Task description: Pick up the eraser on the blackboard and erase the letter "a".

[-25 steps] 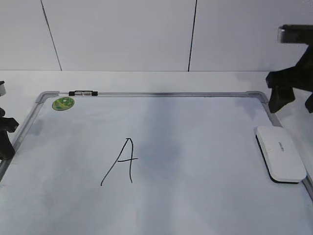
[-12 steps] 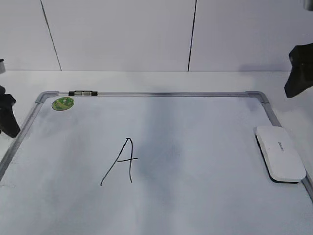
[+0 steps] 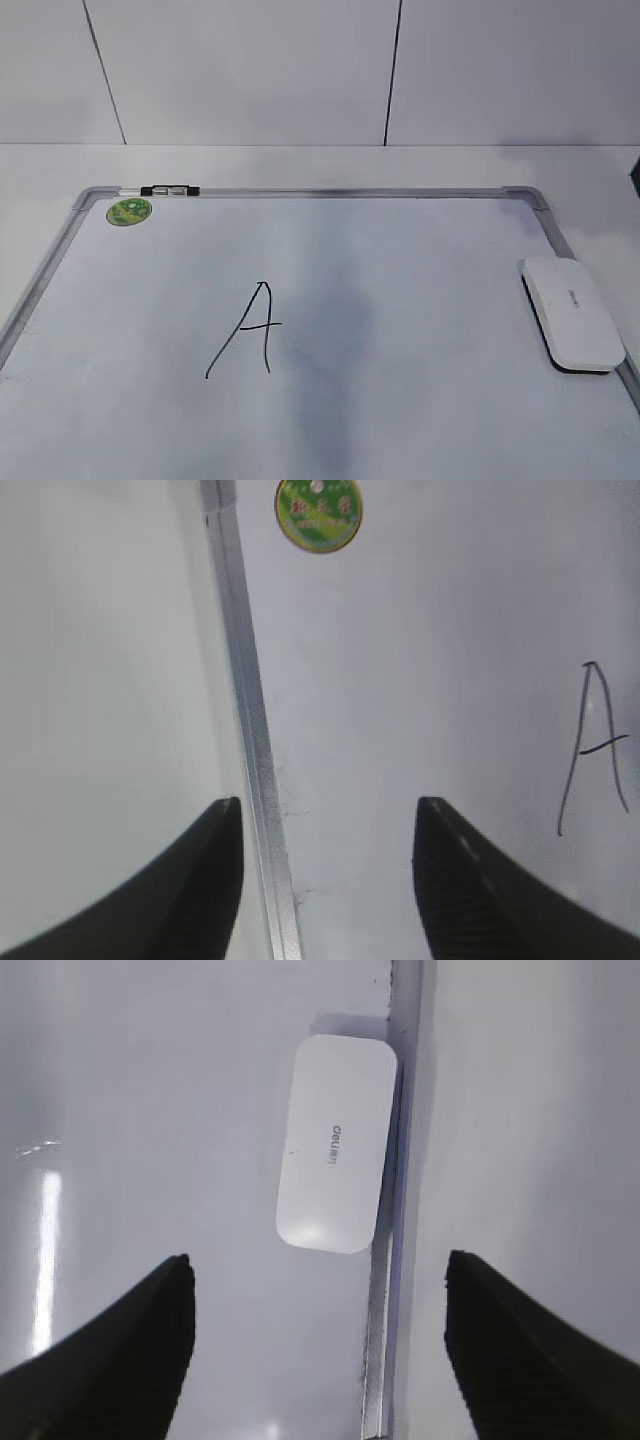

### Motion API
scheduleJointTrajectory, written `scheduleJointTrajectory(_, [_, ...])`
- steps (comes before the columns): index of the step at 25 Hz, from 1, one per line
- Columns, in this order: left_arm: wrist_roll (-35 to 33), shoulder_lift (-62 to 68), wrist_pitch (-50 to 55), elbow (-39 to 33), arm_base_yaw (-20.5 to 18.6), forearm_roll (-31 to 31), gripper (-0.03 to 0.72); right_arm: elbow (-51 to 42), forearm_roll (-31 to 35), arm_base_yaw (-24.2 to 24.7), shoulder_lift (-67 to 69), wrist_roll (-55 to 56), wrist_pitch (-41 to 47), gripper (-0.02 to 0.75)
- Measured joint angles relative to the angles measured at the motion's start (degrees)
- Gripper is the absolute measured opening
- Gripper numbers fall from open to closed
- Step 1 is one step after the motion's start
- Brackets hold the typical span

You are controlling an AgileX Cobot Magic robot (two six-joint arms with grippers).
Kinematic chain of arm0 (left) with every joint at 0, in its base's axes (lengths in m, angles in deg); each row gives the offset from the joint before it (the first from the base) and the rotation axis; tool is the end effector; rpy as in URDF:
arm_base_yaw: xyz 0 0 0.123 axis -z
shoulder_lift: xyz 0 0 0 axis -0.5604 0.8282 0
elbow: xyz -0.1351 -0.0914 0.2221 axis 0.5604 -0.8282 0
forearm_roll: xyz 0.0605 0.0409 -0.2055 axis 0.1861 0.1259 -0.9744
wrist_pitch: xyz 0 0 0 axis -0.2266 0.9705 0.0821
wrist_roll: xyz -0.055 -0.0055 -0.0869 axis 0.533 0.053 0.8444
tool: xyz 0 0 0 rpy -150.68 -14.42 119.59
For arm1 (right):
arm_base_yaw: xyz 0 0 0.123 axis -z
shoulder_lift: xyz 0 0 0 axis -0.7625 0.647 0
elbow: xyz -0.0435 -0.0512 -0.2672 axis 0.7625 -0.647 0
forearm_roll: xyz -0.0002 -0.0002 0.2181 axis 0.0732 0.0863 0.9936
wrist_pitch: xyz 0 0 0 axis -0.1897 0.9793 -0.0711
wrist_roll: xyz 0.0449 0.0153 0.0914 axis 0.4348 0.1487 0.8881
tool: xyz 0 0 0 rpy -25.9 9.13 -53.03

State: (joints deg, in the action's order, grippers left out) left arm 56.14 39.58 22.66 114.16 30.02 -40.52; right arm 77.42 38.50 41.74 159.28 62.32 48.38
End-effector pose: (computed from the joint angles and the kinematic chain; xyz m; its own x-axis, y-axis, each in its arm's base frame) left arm 0.2714 -0.0118 0.3227 -0.9126 0.0556 -0.4052 0.1605 0.9600 -0.2297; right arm 0.2193 0.0300 0.3318 -0.9259 -0.1067 -0.3625 -0.1152 0.9933 0.0019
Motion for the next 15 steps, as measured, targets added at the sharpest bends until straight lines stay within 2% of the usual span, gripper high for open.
scheduleJointTrajectory(8, [2.8,-18.2,4.0,-1.2,0.0,-1.7,0.412,-5.6,-0.2,0.0,-13.8,0.0,0.7,0.594])
scheduleJointTrajectory(15, [5.9,-38.3,4.7,-13.5,0.0,-2.1,0.412,-14.6,-0.2,0.0,-30.4,0.3,1.2,0.594])
